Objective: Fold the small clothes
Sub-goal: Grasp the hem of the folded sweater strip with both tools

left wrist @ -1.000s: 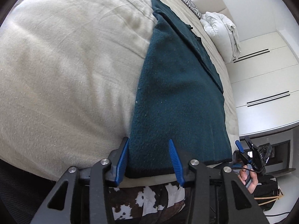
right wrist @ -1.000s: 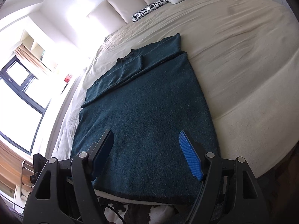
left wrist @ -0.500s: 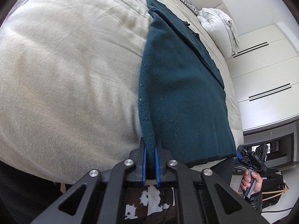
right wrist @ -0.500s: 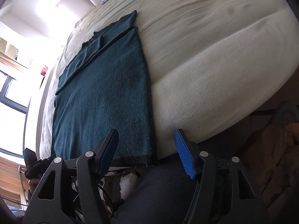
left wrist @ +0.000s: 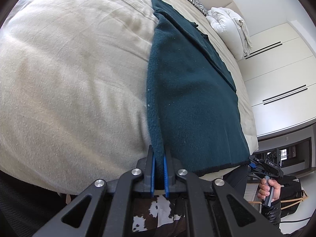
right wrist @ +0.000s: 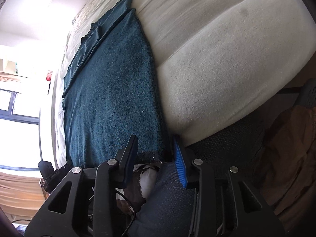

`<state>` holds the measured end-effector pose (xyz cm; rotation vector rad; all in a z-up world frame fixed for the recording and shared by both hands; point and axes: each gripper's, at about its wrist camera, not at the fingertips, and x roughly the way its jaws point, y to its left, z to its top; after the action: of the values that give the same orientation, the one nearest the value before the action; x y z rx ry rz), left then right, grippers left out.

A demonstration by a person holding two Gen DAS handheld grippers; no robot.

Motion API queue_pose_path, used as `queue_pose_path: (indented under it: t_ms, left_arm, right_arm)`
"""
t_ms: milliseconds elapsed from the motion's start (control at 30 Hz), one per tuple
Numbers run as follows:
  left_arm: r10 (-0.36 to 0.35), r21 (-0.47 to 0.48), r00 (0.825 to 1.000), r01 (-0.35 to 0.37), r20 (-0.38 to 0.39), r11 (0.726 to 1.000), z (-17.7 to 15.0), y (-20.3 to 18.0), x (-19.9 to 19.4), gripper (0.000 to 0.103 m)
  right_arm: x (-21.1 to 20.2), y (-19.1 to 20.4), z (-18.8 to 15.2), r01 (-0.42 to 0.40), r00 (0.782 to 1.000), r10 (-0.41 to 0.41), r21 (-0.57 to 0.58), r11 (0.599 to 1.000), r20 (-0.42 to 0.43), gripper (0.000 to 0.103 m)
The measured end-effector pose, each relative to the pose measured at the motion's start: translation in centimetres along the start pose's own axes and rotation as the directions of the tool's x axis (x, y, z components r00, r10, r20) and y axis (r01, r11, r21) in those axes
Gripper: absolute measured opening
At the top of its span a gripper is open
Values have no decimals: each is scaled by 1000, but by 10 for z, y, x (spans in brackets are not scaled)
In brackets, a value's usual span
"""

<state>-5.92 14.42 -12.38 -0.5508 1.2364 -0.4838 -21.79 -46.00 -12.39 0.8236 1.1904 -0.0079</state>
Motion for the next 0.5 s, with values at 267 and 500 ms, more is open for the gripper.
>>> queue_pose_path:
  t_ms: [267, 500]
  left_arm:
    - [3, 33, 1000, -4, 11, 999, 2, -8, -8, 7]
    - [-65, 24, 997, 64, 44, 998, 8, -9, -24, 7]
  right_arm:
    - [-4, 15, 0, -13, 1000, 14, -68, 998, 19, 7]
    - [-19, 33, 9, -87, 992, 95, -94, 992, 82, 7]
